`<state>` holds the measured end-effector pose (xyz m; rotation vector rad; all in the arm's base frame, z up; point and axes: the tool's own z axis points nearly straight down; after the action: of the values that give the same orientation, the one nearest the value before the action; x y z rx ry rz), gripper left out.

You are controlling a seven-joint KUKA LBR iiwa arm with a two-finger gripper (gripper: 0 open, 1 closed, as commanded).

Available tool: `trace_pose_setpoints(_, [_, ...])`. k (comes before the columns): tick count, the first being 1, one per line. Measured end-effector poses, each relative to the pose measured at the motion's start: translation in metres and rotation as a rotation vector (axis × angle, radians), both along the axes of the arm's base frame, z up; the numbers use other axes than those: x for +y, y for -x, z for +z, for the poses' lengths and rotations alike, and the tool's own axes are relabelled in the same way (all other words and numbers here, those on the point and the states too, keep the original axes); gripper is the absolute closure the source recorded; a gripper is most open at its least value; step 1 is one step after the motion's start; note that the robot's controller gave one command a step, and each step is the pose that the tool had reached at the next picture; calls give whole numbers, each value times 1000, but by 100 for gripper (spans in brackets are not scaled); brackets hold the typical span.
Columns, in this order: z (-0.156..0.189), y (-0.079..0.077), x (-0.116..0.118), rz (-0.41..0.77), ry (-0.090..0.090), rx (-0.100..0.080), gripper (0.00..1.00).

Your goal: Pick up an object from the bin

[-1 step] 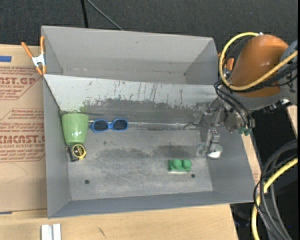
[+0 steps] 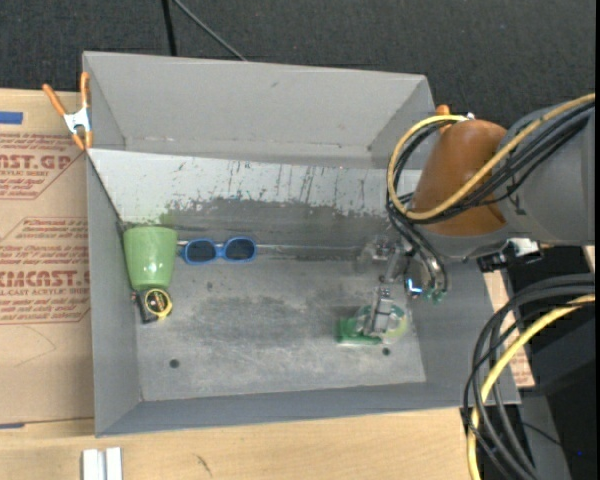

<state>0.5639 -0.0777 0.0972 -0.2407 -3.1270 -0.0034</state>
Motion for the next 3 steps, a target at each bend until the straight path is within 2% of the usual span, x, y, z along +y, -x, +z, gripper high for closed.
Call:
trace_pose_setpoints(1, [-30,52,-7,-28,2,2,0])
trace_pose_setpoints(2, [-27,49,-7,-26,3,-4,100])
trace_pose_setpoints(3, [97,56,-24,-1,5,-13,100])
